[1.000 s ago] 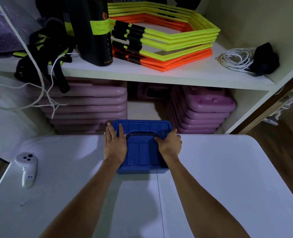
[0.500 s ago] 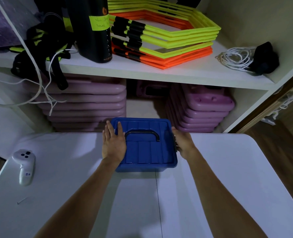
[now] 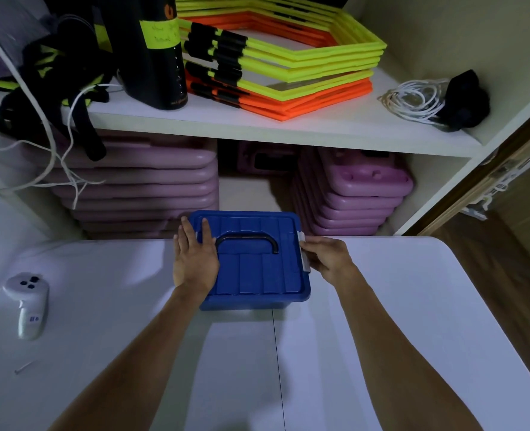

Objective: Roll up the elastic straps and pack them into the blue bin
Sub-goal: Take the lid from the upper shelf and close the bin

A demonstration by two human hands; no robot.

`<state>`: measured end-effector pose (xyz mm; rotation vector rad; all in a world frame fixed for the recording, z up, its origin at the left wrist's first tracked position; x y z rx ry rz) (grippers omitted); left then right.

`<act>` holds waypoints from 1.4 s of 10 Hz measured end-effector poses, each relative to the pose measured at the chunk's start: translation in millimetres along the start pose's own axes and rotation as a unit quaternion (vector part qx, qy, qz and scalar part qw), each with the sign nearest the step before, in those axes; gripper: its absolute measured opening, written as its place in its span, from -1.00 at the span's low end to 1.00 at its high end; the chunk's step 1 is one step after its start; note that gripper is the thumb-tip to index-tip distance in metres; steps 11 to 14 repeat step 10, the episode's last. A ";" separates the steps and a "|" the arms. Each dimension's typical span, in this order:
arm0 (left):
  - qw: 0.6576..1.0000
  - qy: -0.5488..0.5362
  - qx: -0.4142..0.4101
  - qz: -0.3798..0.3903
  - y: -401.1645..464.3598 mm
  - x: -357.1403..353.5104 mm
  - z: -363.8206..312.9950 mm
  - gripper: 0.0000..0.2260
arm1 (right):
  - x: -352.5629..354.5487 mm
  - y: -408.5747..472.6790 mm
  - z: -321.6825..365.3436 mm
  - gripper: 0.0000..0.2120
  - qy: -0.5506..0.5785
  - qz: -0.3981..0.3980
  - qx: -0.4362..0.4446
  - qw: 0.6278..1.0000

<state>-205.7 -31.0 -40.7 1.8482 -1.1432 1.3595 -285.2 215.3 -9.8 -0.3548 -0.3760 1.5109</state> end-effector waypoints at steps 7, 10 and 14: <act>1.000 -0.011 0.005 0.006 1.9 -3.5 4.7 -0.51 | -57.8 -18.7 -43.2 -0.23 -0.670 0.038 0.314 0.672; 0.998 -0.040 -0.039 0.021 -7.7 30.7 5.6 -0.47 | -49.6 -41.5 -2.4 -0.39 -0.550 0.115 0.276 0.780; 0.998 -0.040 -0.039 0.021 -7.7 30.7 5.6 -0.47 | -49.6 -41.5 -2.4 -0.39 -0.550 0.115 0.276 0.780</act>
Point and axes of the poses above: each hand's wrist, its own y-axis towards the middle knuckle, its own x-axis out of the back of the hand, z = x × y, the point moved 1 cm from there along y, towards the middle knuckle, and after that the axes turned 6 degrees about x, right-handed, at the moved point
